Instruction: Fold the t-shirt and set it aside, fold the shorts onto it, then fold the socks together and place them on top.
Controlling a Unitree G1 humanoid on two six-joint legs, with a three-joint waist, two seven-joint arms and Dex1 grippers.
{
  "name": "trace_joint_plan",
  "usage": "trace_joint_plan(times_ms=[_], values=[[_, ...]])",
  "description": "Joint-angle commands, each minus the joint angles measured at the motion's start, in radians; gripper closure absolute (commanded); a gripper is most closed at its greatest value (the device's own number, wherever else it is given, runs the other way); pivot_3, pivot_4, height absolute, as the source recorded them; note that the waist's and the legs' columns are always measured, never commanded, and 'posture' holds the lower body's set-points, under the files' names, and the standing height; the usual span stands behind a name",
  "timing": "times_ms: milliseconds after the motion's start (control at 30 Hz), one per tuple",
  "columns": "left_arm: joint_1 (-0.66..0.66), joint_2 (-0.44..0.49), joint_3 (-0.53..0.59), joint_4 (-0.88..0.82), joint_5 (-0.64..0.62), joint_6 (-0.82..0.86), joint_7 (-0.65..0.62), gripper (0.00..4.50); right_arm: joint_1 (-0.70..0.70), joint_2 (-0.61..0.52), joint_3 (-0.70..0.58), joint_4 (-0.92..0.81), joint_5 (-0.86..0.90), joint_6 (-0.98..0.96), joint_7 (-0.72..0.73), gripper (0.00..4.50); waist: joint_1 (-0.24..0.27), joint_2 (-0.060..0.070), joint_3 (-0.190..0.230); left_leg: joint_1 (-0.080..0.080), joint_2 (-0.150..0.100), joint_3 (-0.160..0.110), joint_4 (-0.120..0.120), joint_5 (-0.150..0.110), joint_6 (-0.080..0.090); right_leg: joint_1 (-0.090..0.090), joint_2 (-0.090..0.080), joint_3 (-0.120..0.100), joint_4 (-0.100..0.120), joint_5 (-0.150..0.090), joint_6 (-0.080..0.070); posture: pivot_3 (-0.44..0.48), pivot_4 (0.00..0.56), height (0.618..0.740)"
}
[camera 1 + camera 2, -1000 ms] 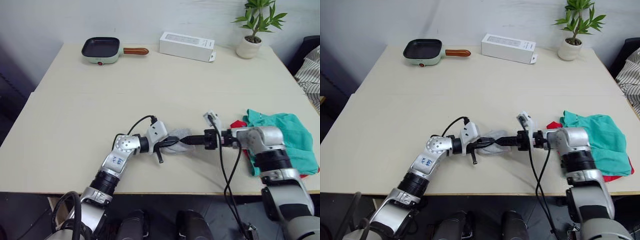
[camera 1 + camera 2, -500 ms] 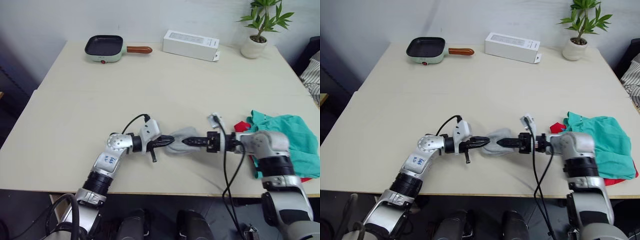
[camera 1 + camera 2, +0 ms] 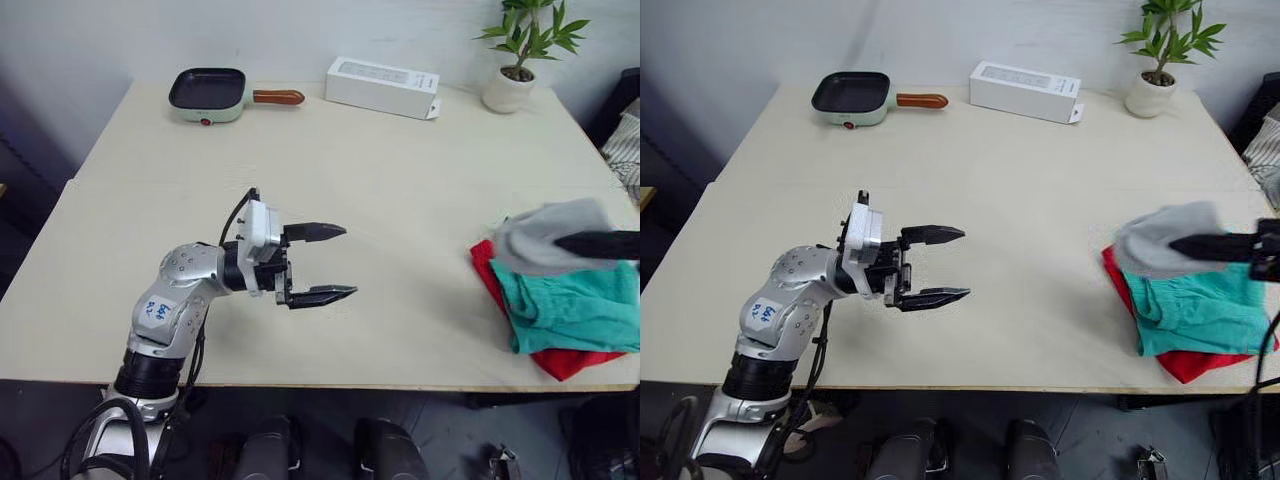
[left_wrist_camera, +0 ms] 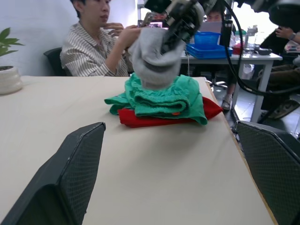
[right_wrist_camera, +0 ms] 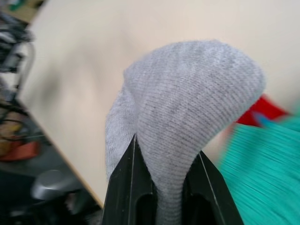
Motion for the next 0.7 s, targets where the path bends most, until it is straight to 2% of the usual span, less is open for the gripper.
trace_joint_plan(times_ms=[33,267,367,433,567,700], values=[[0.019,0.026,0.013,-0.054,-0.014,0.009,0.01,0.0,-0.089,0.001,0.11,0.22,-0.16,-0.138,0.047,4.43,-0.002,0.001,0.001,0.0,0.0,0.0,0.0,0.0,-0.001,0.0,0.0,0.0,0.0,0.0,0.0,0.0,0.15,0.74],[0.035,0.065,0.02,-0.085,-0.001,0.024,0.045,0.0,-0.277,0.15,0.179,0.582,-0.347,-0.323,-0.009,4.43,0.003,0.007,0.004,-0.001,0.001,0.005,-0.001,0.006,0.001,-0.008,0.002,0.0,0.009,0.0,0.0,0.0,0.15,0.74],[0.044,0.087,0.029,-0.11,-0.009,0.049,0.059,0.0,-0.313,0.209,0.149,0.671,-0.386,-0.38,-0.125,4.43,0.002,0.007,0.004,-0.001,0.001,0.006,0.0,0.007,0.002,-0.008,0.005,-0.001,0.009,0.0,0.0,0.0,0.15,0.74],[0.048,0.102,0.031,-0.119,-0.004,0.057,0.069,0.0,-0.331,0.219,0.156,0.726,-0.43,-0.346,-0.217,4.43,0.002,0.007,0.004,-0.001,0.001,0.007,0.0,0.007,0.002,-0.008,0.006,-0.001,0.009,0.0,0.0,0.0,0.15,0.74],[0.076,0.13,0.05,-0.129,0.013,0.046,0.09,0.0,-0.294,0.182,0.151,0.75,-0.473,-0.421,-0.22,3.1,0.006,0.007,0.004,-0.001,0.0,0.007,0.001,0.007,0.002,-0.008,0.001,0.002,0.009,0.0,0.0,0.0,0.15,0.74],[0.081,0.158,0.116,-0.083,0.017,0.033,0.126,0.0,-0.275,0.111,0.102,0.753,-0.476,-0.525,-0.214,1.8,0.007,0.009,0.005,-0.001,0.0,0.006,0.0,0.007,0.002,-0.008,0.001,0.002,0.009,0.0,0.0,0.0,0.15,0.74]])
